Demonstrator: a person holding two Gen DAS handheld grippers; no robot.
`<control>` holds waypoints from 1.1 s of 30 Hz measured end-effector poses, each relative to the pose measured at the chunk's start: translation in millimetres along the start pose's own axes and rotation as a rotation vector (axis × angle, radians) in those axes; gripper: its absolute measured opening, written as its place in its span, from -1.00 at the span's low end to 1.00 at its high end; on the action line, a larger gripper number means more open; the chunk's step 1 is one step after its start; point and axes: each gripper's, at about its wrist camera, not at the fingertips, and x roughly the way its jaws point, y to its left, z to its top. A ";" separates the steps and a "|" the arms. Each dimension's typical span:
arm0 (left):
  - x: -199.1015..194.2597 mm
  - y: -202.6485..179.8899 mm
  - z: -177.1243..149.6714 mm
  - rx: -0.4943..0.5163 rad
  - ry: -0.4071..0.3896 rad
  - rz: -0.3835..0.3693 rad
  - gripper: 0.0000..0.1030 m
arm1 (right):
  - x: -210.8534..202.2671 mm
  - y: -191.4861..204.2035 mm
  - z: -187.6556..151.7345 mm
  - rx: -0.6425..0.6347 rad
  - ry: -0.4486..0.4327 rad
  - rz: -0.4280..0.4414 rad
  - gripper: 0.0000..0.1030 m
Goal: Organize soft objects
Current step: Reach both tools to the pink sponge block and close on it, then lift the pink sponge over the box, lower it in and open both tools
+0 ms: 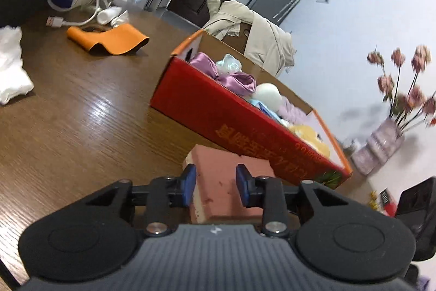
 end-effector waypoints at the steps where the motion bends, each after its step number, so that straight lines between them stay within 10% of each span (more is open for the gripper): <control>1: 2.7 -0.5 0.5 -0.001 -0.001 0.008 -0.37 | 0.4 -2.5 -0.5 0.016 0.001 0.012 -0.35; 10: -2.6 -7.9 -10.5 -0.005 -0.006 -0.003 -0.39 | -14.0 12.8 -6.6 -0.065 -0.035 -0.028 -0.41; 21: -23.8 -80.8 -5.7 0.105 -0.034 -0.194 -0.38 | -118.3 19.9 -10.0 -0.095 -0.216 -0.131 -0.41; 33: 98.7 -85.7 142.7 -0.002 0.064 -0.383 -0.38 | -78.1 14.0 144.0 -0.157 -0.352 -0.212 -0.44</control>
